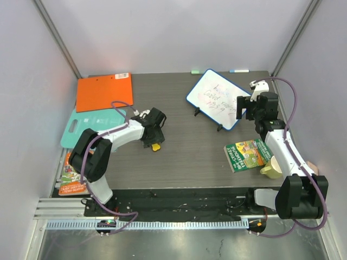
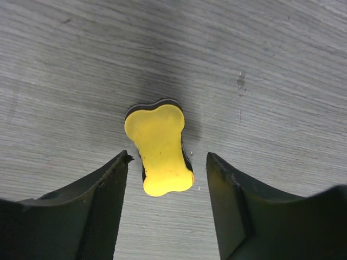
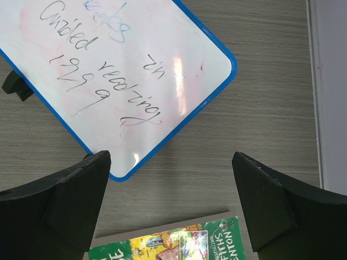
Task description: Erase the whiteboard
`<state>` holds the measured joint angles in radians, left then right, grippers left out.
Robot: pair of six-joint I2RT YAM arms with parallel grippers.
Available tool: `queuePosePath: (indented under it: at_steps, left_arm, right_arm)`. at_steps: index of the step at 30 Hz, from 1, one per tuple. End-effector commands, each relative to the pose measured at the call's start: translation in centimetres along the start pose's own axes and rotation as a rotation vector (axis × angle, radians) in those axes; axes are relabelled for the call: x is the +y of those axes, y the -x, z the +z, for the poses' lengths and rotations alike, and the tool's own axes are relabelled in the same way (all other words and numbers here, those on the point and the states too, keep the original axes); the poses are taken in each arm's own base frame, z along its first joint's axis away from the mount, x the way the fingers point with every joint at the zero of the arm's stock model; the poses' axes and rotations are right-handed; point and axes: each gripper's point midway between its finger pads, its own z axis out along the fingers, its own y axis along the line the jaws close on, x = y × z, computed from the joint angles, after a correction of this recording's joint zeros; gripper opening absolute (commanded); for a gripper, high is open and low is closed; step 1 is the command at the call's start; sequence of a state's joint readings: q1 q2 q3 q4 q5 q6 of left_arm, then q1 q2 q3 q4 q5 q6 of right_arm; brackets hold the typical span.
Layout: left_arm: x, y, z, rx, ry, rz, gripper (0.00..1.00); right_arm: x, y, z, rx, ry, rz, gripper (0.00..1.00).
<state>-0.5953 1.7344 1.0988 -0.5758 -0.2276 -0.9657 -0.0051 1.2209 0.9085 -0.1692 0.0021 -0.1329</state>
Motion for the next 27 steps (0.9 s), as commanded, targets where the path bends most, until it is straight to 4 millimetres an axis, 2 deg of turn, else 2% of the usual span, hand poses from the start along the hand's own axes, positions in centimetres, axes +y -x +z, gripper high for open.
queuePosePath:
  at_steps: [1,9,12,13,15,16,18,23,27]
  left_arm:
    - [-0.5,1.4,0.4,-0.062,-0.003,-0.023,0.57]
    - [0.1,1.2,2.1,-0.045,0.064,0.027,0.45]
    - [0.1,1.2,2.3,-0.046,0.066,0.029,0.35]
    - [0.2,1.2,2.3,-0.048,0.067,0.029,0.27]
    - [0.2,1.4,2.1,-0.059,0.063,0.037,0.17]
    - [0.1,1.5,1.9,-0.062,0.062,0.042,0.08]
    - [0.3,2.0,1.7,-0.078,0.072,0.053,0.01]
    - [-0.1,3.0,1.0,-0.113,0.055,0.132,0.0]
    - [-2.0,4.9,-0.8,-0.203,-0.031,0.194,0.0]
  right_arm:
    - [-0.2,1.0,-0.7,-0.041,0.017,0.004,1.0]
    - [-1.0,1.4,-1.2,-0.056,-0.002,0.022,1.0]
    - [-1.1,1.4,-1.2,-0.056,0.0,0.027,1.0]
    - [-1.1,1.4,-1.2,-0.054,0.0,0.027,1.0]
    - [-1.1,1.3,-1.1,-0.05,0.003,0.029,1.0]
    - [-1.3,1.2,-1.1,-0.05,-0.002,0.032,1.0]
    - [-1.3,1.0,-1.0,-0.042,-0.002,0.035,1.0]
    - [-2.3,0.8,-0.8,-0.03,-0.03,0.068,1.0]
    - [-2.5,0.3,-0.1,0.009,0.017,0.113,1.0]
